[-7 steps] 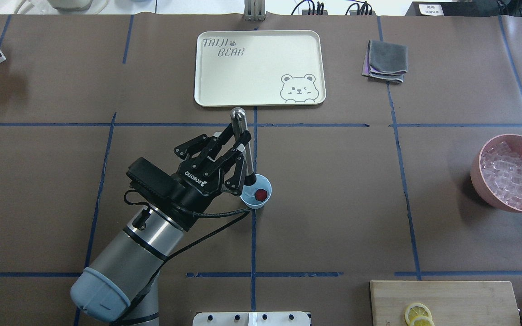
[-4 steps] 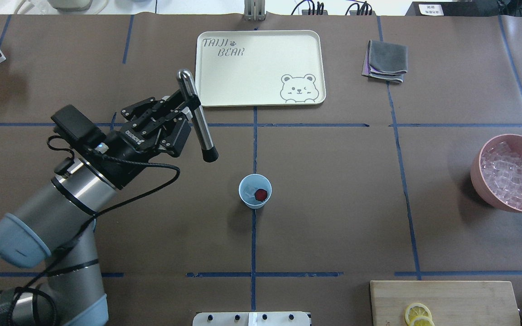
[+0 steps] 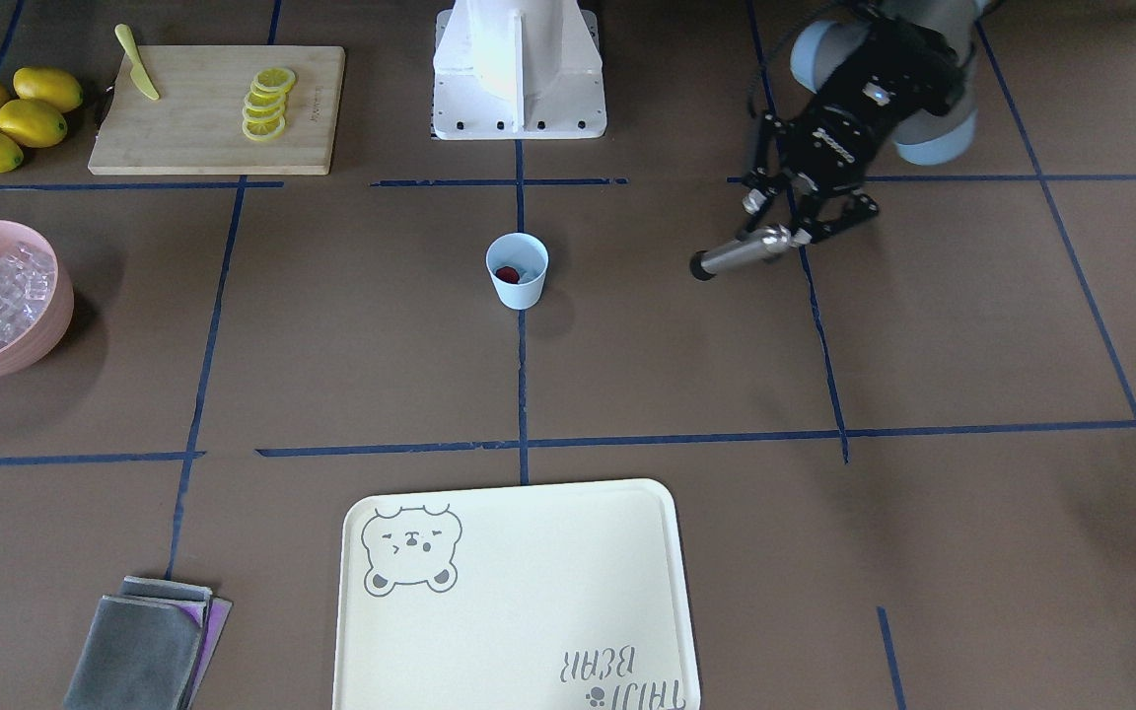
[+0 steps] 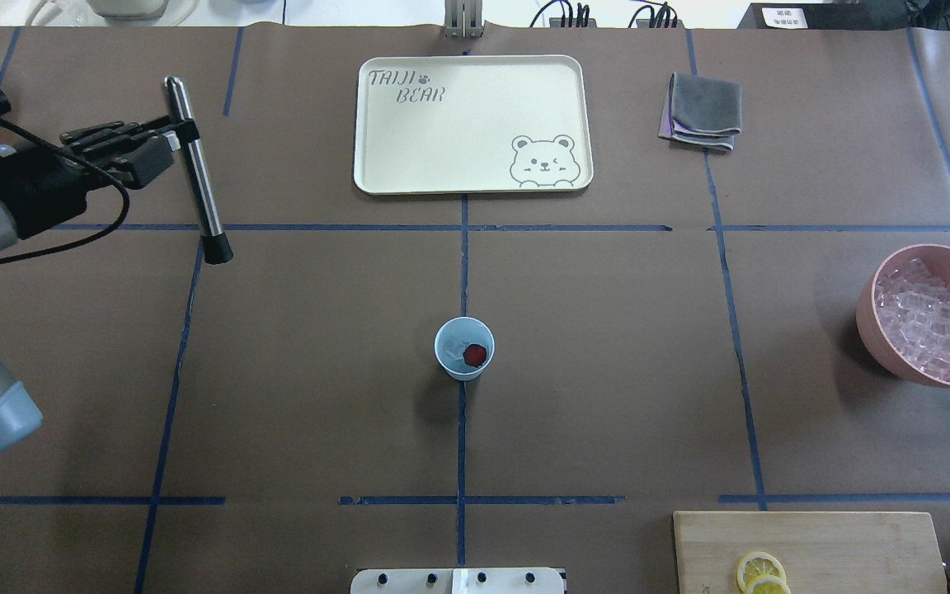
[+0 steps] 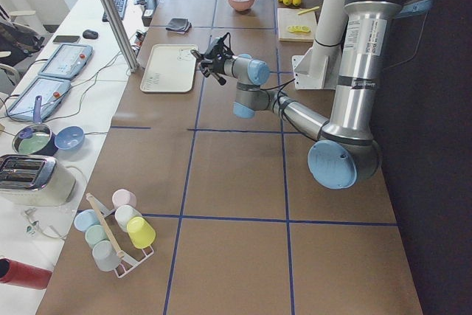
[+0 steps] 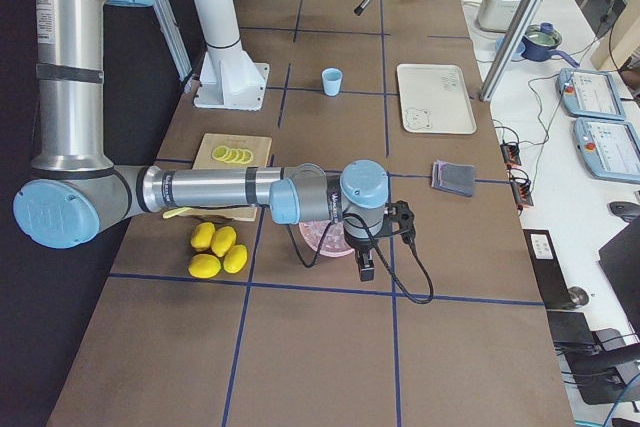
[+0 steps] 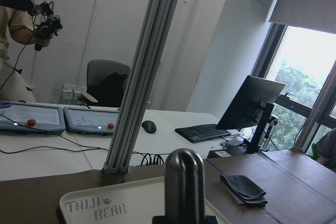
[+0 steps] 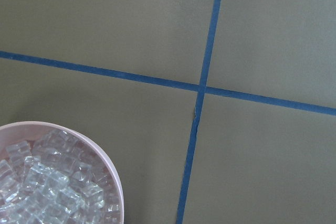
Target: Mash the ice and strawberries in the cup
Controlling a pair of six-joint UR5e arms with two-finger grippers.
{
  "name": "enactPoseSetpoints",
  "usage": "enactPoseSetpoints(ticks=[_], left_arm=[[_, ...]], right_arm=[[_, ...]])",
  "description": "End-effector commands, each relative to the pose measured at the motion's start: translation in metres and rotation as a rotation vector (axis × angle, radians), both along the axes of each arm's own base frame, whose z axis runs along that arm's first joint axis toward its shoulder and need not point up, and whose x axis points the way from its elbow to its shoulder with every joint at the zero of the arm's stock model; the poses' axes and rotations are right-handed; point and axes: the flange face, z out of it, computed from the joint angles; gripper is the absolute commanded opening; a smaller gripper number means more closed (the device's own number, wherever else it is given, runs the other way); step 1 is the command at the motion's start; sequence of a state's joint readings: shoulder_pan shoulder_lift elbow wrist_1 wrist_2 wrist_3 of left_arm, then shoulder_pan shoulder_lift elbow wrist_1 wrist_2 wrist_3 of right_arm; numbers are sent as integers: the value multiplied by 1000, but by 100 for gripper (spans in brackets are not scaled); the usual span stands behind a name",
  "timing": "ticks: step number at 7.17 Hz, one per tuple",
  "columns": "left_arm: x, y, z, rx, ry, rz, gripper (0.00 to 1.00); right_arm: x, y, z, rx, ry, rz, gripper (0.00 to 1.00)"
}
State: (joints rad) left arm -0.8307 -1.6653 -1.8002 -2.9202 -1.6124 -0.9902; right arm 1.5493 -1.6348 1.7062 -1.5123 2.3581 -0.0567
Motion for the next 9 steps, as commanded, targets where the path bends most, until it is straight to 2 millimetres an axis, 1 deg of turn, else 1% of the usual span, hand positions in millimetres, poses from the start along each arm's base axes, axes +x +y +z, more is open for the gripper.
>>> enactPoseSetpoints(ticks=[1, 2, 3, 4, 5, 6, 7, 8, 9], left_arm=[[-59, -26, 46, -260, -103, 128, 0], [-86, -39, 63, -413, -153, 195, 0], [-88, -44, 81, -486, -182, 220, 0], [-81, -46, 114, -556, -195, 282, 0], [-76, -47, 139, -610, -203, 320, 0], [-72, -48, 178, -693, -217, 364, 0], [-75, -50, 200, -717, -238, 373, 0], [-89, -48, 218, -699, -292, 386, 0], [-102, -50, 229, -703, -342, 399, 0]], right_arm=[[-1, 1, -2, 2, -12, -2, 100], [-2, 1, -2, 0, -24, -2, 100], [-1, 0, -6, 13, -21, 0, 100], [-1, -2, -8, 17, -20, 0, 100], [-1, -2, -8, 17, -20, 0, 100], [0, -7, -10, 24, -13, 1, 100], [-1, -8, -12, 27, -13, -1, 100], [-1, -8, -12, 28, -13, -1, 100], [0, -8, -14, 33, -11, 1, 100]])
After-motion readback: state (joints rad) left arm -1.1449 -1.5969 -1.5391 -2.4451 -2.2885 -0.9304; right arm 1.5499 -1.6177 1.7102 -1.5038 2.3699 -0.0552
